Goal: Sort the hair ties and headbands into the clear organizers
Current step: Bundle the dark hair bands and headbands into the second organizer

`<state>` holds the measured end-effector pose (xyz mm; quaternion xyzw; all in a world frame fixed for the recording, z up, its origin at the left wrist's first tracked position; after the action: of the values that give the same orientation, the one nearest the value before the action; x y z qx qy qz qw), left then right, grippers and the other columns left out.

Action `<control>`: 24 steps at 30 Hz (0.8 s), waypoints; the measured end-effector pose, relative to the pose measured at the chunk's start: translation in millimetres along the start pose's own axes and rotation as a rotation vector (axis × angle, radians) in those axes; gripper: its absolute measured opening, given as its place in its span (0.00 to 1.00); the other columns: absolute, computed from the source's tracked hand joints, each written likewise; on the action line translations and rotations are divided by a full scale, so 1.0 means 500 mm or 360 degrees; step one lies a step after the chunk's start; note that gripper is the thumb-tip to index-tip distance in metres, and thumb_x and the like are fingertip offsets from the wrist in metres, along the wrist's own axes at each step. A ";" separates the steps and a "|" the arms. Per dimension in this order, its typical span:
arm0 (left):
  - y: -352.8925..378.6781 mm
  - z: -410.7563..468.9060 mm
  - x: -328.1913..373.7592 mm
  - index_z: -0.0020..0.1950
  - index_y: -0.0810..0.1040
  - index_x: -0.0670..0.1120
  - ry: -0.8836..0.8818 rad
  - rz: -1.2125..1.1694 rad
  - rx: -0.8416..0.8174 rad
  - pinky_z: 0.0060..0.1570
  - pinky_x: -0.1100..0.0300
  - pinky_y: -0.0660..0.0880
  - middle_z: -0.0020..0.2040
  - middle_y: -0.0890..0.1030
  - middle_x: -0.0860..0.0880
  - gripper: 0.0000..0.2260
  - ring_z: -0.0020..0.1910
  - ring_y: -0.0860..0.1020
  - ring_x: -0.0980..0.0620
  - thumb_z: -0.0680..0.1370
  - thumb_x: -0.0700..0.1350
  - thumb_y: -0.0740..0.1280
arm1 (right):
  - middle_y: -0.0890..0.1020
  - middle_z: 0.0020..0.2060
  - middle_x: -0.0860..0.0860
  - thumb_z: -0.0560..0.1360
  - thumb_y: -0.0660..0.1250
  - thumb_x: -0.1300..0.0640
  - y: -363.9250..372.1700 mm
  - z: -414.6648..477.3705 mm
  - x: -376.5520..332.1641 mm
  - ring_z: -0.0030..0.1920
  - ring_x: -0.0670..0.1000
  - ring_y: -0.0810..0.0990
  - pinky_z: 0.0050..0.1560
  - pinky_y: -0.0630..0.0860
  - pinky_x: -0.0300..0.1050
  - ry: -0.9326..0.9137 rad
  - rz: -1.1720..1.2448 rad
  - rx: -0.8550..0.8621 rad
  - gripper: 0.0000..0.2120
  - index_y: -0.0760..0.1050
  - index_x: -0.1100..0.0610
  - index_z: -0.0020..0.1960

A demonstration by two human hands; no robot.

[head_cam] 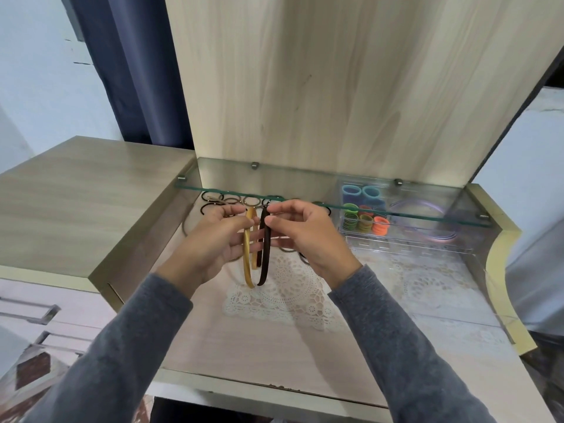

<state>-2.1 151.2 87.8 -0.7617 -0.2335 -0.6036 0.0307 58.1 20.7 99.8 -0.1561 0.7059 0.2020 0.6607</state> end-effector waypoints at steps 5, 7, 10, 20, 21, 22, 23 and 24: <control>0.010 -0.005 -0.010 0.66 0.74 0.36 -0.0070 0.0170 -0.0169 0.49 0.51 0.82 0.54 0.83 0.35 0.13 0.43 0.85 0.46 0.81 0.35 0.62 | 0.80 0.37 0.55 0.72 0.73 0.66 0.003 -0.004 0.002 0.37 0.49 0.82 0.39 0.81 0.44 0.0012 0.0022 -0.0029 0.10 0.78 0.62 0.53; 0.014 -0.006 -0.010 0.65 0.76 0.37 -0.0075 0.0192 -0.0206 0.49 0.52 0.83 0.56 0.83 0.35 0.12 0.44 0.85 0.46 0.82 0.35 0.61 | 0.79 0.36 0.54 0.71 0.73 0.66 0.002 -0.003 0.001 0.36 0.49 0.82 0.40 0.82 0.45 0.0007 0.0016 -0.0032 0.11 0.78 0.62 0.52; 0.017 -0.008 -0.009 0.63 0.78 0.37 -0.0075 0.0200 -0.0234 0.48 0.53 0.83 0.55 0.83 0.36 0.12 0.47 0.85 0.46 0.82 0.36 0.61 | 0.79 0.34 0.52 0.71 0.74 0.65 -0.001 -0.002 -0.004 0.35 0.49 0.83 0.40 0.82 0.45 -0.0030 -0.0060 -0.0028 0.10 0.79 0.62 0.51; 0.016 -0.016 0.000 0.59 0.80 0.37 -0.0071 0.0017 -0.0225 0.39 0.59 0.82 0.48 0.86 0.42 0.10 0.43 0.86 0.50 0.83 0.36 0.60 | 0.80 0.38 0.50 0.77 0.69 0.54 -0.034 0.006 0.000 0.36 0.46 0.77 0.37 0.78 0.39 -0.0051 -0.0187 0.0099 0.06 0.82 0.56 0.49; 0.012 -0.017 0.002 0.59 0.80 0.37 -0.0062 0.0008 -0.0215 0.39 0.59 0.82 0.48 0.86 0.42 0.10 0.42 0.86 0.50 0.83 0.36 0.60 | 0.80 0.38 0.50 0.77 0.67 0.54 -0.039 0.012 0.006 0.35 0.46 0.77 0.36 0.78 0.38 -0.0034 -0.0202 0.0135 0.07 0.82 0.56 0.50; 0.008 -0.019 0.003 0.58 0.80 0.38 -0.0055 -0.0003 -0.0207 0.40 0.59 0.83 0.47 0.86 0.42 0.10 0.42 0.86 0.50 0.83 0.36 0.60 | 0.79 0.38 0.50 0.78 0.66 0.54 -0.044 0.018 0.012 0.35 0.46 0.77 0.36 0.77 0.38 -0.0014 -0.0212 0.0165 0.08 0.81 0.57 0.50; 0.002 -0.022 0.005 0.57 0.81 0.38 -0.0048 -0.0016 -0.0195 0.41 0.59 0.83 0.47 0.86 0.43 0.10 0.42 0.86 0.50 0.83 0.36 0.60 | 0.79 0.38 0.51 0.78 0.66 0.55 -0.047 0.026 0.022 0.35 0.47 0.77 0.35 0.77 0.38 0.0006 -0.0225 0.0189 0.08 0.81 0.58 0.50; -0.004 -0.024 0.006 0.56 0.81 0.39 -0.0043 -0.0022 -0.0182 0.42 0.58 0.83 0.46 0.86 0.43 0.10 0.42 0.86 0.50 0.83 0.37 0.60 | 0.78 0.38 0.51 0.78 0.66 0.56 -0.051 0.035 0.035 0.35 0.48 0.76 0.34 0.76 0.37 0.0025 -0.0245 0.0215 0.08 0.81 0.59 0.50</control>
<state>-13.2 150.0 93.6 -0.7687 -0.2043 -0.6058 -0.0202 84.5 8.1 79.7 -0.1665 0.7089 0.1014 0.6778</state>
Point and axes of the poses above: each hand's wrist, its own z-axis towards the middle knuckle, its own y-axis out of the palm, x = y × z, the point moved 7 cm from there along z, towards the middle knuckle
